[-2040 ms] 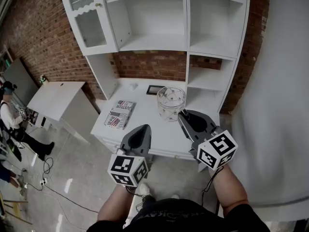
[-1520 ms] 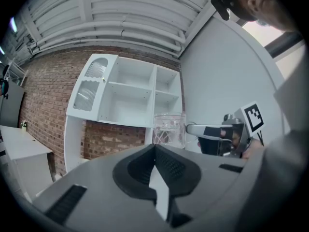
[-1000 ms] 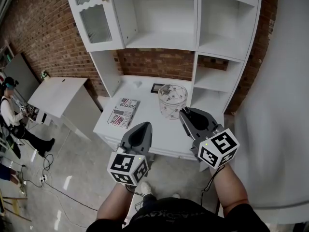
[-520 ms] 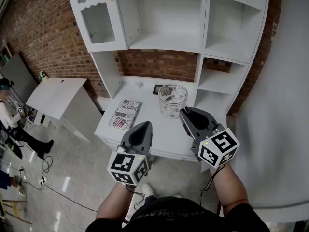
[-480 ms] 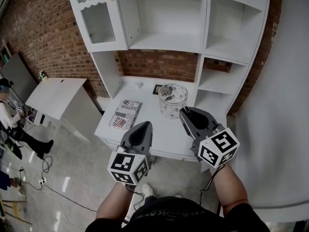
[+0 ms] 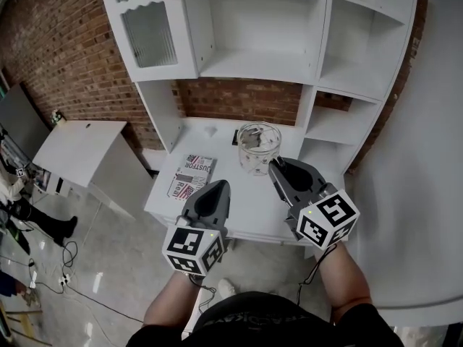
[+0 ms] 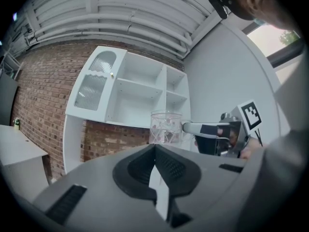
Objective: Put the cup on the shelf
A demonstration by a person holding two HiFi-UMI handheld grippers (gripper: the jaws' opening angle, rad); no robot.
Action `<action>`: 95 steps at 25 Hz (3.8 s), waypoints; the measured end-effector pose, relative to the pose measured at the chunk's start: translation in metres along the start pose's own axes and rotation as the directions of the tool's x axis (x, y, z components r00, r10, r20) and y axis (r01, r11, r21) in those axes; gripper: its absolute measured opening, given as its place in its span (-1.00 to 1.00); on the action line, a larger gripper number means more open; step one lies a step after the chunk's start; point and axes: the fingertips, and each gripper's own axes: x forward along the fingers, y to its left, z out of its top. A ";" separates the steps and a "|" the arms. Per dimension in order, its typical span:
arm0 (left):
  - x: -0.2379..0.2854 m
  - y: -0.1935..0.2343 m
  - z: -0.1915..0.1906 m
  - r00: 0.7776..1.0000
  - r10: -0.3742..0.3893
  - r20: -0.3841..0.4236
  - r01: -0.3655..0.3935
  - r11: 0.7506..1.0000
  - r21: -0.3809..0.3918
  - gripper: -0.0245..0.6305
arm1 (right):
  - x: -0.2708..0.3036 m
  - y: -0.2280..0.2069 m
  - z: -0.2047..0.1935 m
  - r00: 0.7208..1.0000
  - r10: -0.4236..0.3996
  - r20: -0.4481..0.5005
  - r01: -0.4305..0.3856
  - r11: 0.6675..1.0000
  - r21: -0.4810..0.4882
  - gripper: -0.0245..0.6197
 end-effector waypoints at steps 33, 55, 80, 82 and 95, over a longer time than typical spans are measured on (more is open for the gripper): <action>0.005 0.120 0.017 0.996 -0.093 0.010 0.093 0.996 0.000 -0.91 | 0.140 0.043 0.006 0.999 -0.033 -0.005 0.033 0.999 -0.014 -0.82; 0.119 0.119 0.041 0.995 -0.090 0.039 0.088 0.995 0.041 -0.91 | 0.179 -0.068 0.030 0.999 -0.029 0.029 0.030 0.999 -0.036 -0.82; 0.246 0.137 0.051 0.989 -0.146 0.021 0.145 0.988 0.046 -0.91 | 0.244 -0.221 0.048 0.978 -0.206 0.013 0.207 0.978 -0.028 -0.82; 0.253 0.137 0.052 0.989 -0.150 0.020 0.149 0.988 0.049 -0.91 | 0.249 -0.231 0.046 0.974 -0.228 0.002 0.228 0.974 -0.021 -0.82; 0.282 0.139 0.047 0.984 -0.177 0.011 0.177 0.984 0.034 -0.91 | 0.265 -0.268 0.040 0.942 -0.331 -0.059 0.331 0.944 -0.014 -0.82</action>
